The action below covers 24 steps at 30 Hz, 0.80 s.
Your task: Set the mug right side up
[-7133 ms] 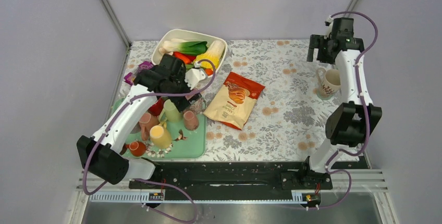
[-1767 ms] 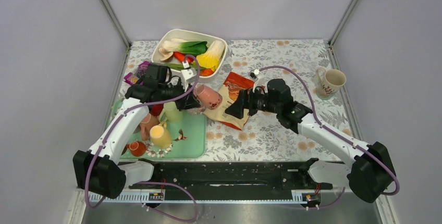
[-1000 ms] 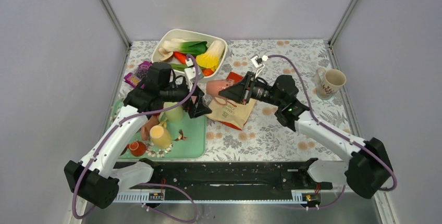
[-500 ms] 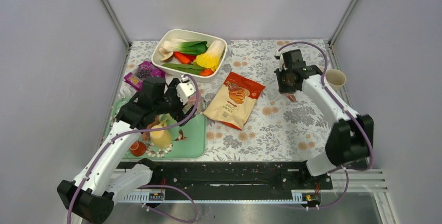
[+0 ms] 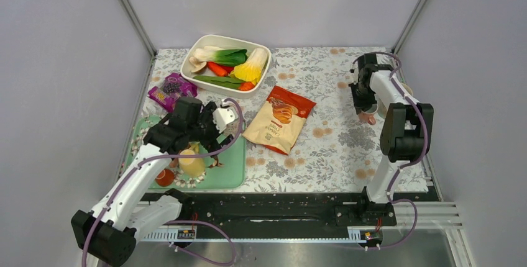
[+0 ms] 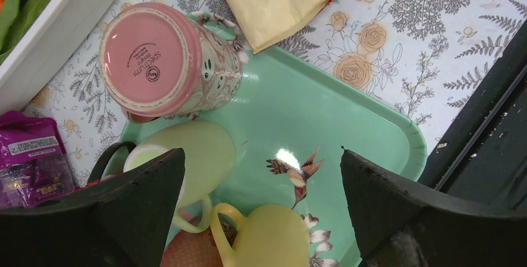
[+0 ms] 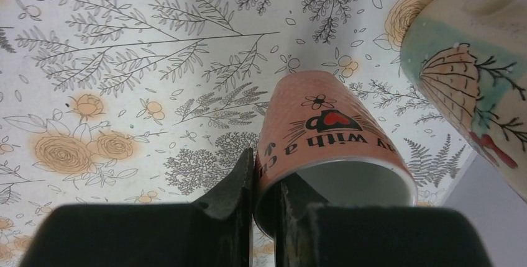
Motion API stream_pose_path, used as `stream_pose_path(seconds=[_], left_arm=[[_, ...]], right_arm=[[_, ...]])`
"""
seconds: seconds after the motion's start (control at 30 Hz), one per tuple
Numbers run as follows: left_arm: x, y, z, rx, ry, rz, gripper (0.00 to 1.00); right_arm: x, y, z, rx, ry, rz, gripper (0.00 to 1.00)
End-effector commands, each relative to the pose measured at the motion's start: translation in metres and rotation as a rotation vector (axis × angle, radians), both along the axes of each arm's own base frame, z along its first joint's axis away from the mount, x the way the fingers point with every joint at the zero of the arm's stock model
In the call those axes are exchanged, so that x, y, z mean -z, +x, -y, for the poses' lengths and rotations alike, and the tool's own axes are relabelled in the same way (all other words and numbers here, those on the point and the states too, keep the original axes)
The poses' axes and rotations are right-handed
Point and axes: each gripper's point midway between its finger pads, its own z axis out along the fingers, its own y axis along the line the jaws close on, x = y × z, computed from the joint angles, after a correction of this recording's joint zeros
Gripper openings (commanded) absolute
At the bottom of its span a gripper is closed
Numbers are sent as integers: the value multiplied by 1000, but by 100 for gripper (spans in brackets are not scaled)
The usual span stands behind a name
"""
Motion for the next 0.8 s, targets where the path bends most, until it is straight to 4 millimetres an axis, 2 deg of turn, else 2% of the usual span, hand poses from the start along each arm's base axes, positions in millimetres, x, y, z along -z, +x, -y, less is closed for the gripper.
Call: stream_pose_path(seconds=[0.0,0.03,0.2,0.3,0.4,0.53,0.77], left_arm=[[-4,8,-2,1,22,23,99],[-5,9,-1,1,21,22,99],[-6,14,1,1,34,-10,99],[-7,23,-1,-23,65,-23,99],[-11,36,-5,-48,96,-7,99],[-18,55,-15,-89,117,2,99],[-34,97,-43,-143,112,26,99]], right_arm=[[-2,12,7,10,71,24,0],[0,14,8,12,74,25,0],[7,17,7,33,109,17,14],[12,14,7,34,109,4,26],[11,13,7,39,110,5,42],[-2,13,6,46,113,36,55],[-42,12,-6,44,157,125,79]])
